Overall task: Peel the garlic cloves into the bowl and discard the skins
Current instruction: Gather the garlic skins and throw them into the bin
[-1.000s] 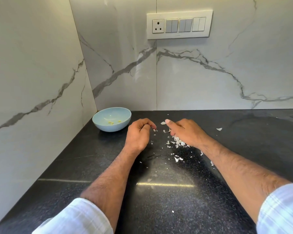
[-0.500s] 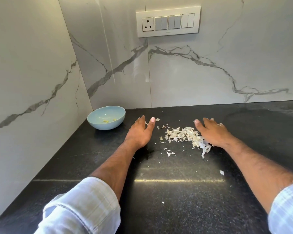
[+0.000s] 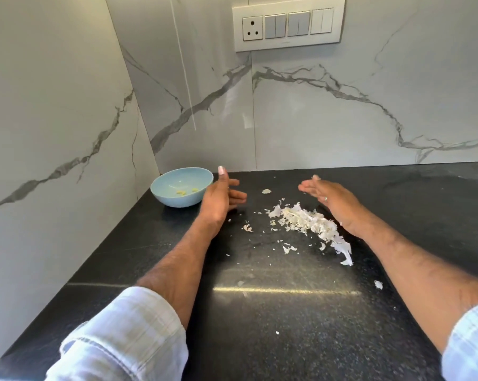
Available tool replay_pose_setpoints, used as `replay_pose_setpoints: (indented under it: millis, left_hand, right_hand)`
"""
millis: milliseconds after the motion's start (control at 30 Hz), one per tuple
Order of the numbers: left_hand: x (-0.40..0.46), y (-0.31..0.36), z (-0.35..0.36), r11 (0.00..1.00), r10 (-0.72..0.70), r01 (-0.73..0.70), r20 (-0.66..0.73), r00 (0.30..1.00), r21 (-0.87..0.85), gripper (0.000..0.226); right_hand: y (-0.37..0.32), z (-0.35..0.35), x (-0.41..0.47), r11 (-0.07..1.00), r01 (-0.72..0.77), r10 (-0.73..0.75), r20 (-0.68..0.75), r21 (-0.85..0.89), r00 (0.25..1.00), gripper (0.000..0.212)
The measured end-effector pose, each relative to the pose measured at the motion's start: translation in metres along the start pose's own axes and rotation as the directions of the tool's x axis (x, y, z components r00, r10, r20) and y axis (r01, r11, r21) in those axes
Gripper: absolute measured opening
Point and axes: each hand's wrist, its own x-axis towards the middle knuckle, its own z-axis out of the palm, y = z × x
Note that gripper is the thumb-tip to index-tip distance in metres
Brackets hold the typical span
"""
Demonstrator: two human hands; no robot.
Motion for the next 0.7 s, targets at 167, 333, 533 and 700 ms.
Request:
replay_pose_setpoints:
  millis: [167, 333, 533, 700]
  left_hand:
    - [-0.003, -0.009, -0.033, 0.995, 0.087, -0.080, -0.133, 0.987, 0.053, 0.095]
    - [0.003, -0.019, -0.029, 0.993, 0.110, -0.103, -0.115, 0.987, 0.061, 0.093]
    - [0.009, -0.023, -0.023, 0.986, 0.155, -0.149, -0.094, 0.983, 0.069, 0.082]
    - [0.009, -0.025, -0.021, 0.981, 0.183, -0.176, -0.100, 0.978, 0.080, 0.074]
  right_hand:
    - [-0.018, 0.020, 0.015, 0.960, -0.068, 0.126, 0.202, -0.272, 0.971, 0.063]
    - [-0.029, 0.034, 0.030, 0.951, -0.007, 0.119, 0.346, -0.308, 0.931, 0.052]
    - [-0.028, 0.026, 0.074, 0.976, 0.040, -0.013, 0.129, -0.212, 0.992, 0.029]
    - [-0.033, 0.078, 0.092, 0.836, 0.096, 0.079, 0.291, -0.540, 0.953, 0.055]
